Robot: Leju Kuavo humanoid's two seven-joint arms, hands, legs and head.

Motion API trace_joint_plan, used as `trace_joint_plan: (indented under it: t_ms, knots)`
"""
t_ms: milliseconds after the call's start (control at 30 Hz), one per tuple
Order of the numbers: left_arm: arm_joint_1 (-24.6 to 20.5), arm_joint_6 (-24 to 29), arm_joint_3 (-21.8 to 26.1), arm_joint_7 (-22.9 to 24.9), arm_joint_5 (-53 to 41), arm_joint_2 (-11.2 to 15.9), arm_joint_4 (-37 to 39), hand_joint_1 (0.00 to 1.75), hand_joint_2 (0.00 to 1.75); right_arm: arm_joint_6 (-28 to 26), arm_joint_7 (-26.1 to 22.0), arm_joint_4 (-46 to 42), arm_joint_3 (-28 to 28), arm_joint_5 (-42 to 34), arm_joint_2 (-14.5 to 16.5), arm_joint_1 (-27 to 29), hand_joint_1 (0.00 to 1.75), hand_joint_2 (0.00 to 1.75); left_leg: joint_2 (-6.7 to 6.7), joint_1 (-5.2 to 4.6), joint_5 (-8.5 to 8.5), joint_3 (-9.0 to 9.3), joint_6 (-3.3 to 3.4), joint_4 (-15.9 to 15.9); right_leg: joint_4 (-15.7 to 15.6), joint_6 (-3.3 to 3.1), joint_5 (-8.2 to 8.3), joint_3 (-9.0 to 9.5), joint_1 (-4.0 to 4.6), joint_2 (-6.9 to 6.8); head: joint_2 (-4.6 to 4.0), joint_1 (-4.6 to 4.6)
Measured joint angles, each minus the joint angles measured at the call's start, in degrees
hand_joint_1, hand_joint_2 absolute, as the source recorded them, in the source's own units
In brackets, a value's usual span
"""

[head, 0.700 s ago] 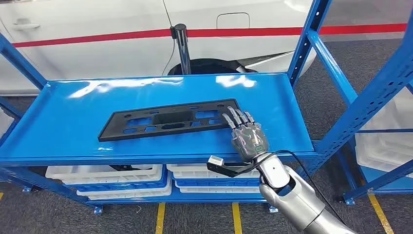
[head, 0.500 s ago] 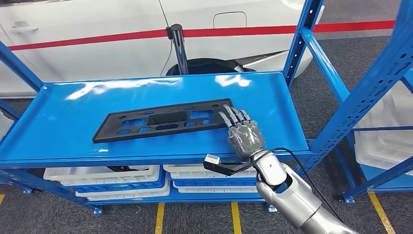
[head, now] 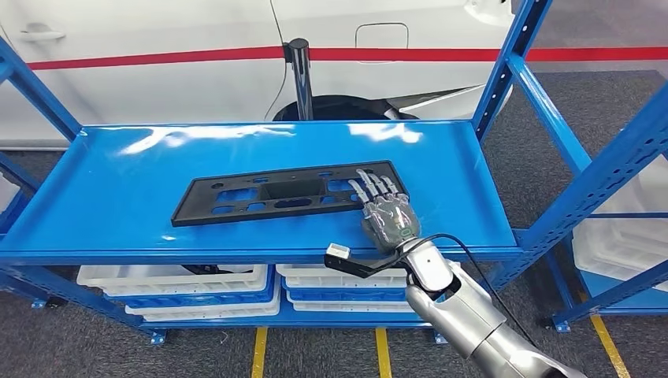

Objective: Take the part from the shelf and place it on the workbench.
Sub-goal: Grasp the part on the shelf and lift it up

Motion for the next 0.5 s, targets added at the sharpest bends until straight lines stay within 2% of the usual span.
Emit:
trace_joint_plan:
  t_ms: [33, 67, 100, 167, 200, 233, 267, 367, 400, 433, 500]
  knots:
    - [0.02, 0.14, -0.14, 0.01, -0.01, -0.02, 0.00, 0.00, 0.00, 0.01, -0.01, 0.74, 0.02, -0.27, 0.06, -0.10, 1.75, 1.75, 0.00, -0.05, -0.01, 0.02, 0.06, 0.01, 3.18, 0.02, -1.01, -1.49, 0.02, 0.00, 0.00, 0.00]
    - [0.07, 0.15, -0.28, 0.01, -0.01, -0.03, 0.00, 0.00, 0.00, -0.02, -0.05, 1.39, 0.03, -0.51, 0.17, -0.22, 1.75, 1.75, -0.01, -0.08, -0.03, 0.06, 0.08, 0.02, 4.36, 0.02, -0.94, -2.06, 0.03, 0.00, 0.00, 0.00]
    - [0.12, 0.15, -0.39, 0.01, -0.01, -0.04, 0.00, 0.00, 0.00, -0.10, -0.15, 2.06, 0.04, -0.81, 0.27, -0.43, 1.75, 1.75, -0.02, -0.08, -0.05, 0.15, 0.07, 0.02, 3.10, -0.04, 0.24, -1.43, 0.03, -0.01, 0.00, 0.00]
    - [0.10, 0.15, -0.51, -0.11, 0.01, -0.10, 0.00, 0.00, 0.00, -0.49, -0.44, 3.44, 0.08, -1.31, 0.61, -1.14, 1.75, 1.75, -0.06, -0.11, -0.16, 0.34, -0.08, 0.13, -5.01, -0.27, 4.08, 2.63, 0.04, -0.13, 0.01, 0.00]
    - [0.04, 0.15, -0.57, -0.19, 0.02, -0.15, 0.00, 0.00, 0.00, -0.68, -0.56, 4.11, 0.11, -1.46, 0.81, -1.56, 1.75, 1.75, -0.10, -0.21, -0.28, 0.35, -0.25, 0.27, -8.98, -0.49, 5.52, 4.62, 0.07, -0.17, 0.01, -0.01]
    - [-0.02, 0.15, -0.64, -0.28, 0.02, -0.19, 0.00, 0.00, 0.00, -0.84, -0.64, 4.72, 0.15, -1.58, 1.08, -1.92, 1.75, 1.75, -0.12, -0.31, -0.39, 0.32, -0.48, 0.38, -11.65, -0.72, 6.28, 5.93, 0.14, -0.18, 0.01, -0.01]
    - [-0.06, 0.15, -0.70, -0.33, 0.02, -0.22, 0.00, 0.00, 0.00, -0.96, -0.72, 5.22, 0.17, -1.68, 1.29, -2.20, 1.75, 1.75, -0.13, -0.39, -0.45, 0.29, -0.73, 0.44, -12.75, -0.96, 6.38, 6.44, 0.28, -0.16, 0.01, -0.02]
    - [-0.05, 0.13, -0.79, -0.36, 0.03, -0.27, 0.00, 0.00, 0.00, -1.37, -0.86, 6.31, 0.20, -1.84, 1.81, -3.02, 1.75, 1.75, -0.12, -0.16, -0.87, 0.06, -1.50, 0.95, -12.97, -1.80, 6.68, 6.49, 0.39, -0.16, 0.01, -0.03]
    - [-0.05, 0.11, -0.80, -0.36, 0.03, -0.29, 0.00, 0.00, 0.00, -1.51, -0.80, 6.58, 0.20, -1.86, 1.99, -3.33, 1.75, 1.75, -0.09, -0.02, -1.82, -0.50, -1.83, 2.33, -13.05, -2.09, 6.83, 6.49, 0.27, -0.21, 0.01, -0.07]
    - [-0.05, 0.11, -0.80, -0.36, 0.03, -0.31, 0.00, 0.00, 0.00, -1.61, -0.73, 6.84, 0.20, -1.88, 2.14, -3.60, 1.75, 1.75, -0.06, 0.14, -3.43, -1.67, -2.21, 5.03, -13.10, -2.33, 6.96, 6.46, 0.12, -0.26, 0.00, -0.13]
    - [-0.04, 0.14, -0.81, -0.28, 0.03, -0.34, 0.00, 0.00, 0.00, -1.71, -0.51, 7.31, 0.20, -1.89, 2.28, -3.81, 1.75, 1.75, -0.03, 0.46, -7.43, -5.30, -2.93, 13.35, -13.08, -2.51, 7.04, 6.32, 0.07, -0.27, 0.00, -0.21]
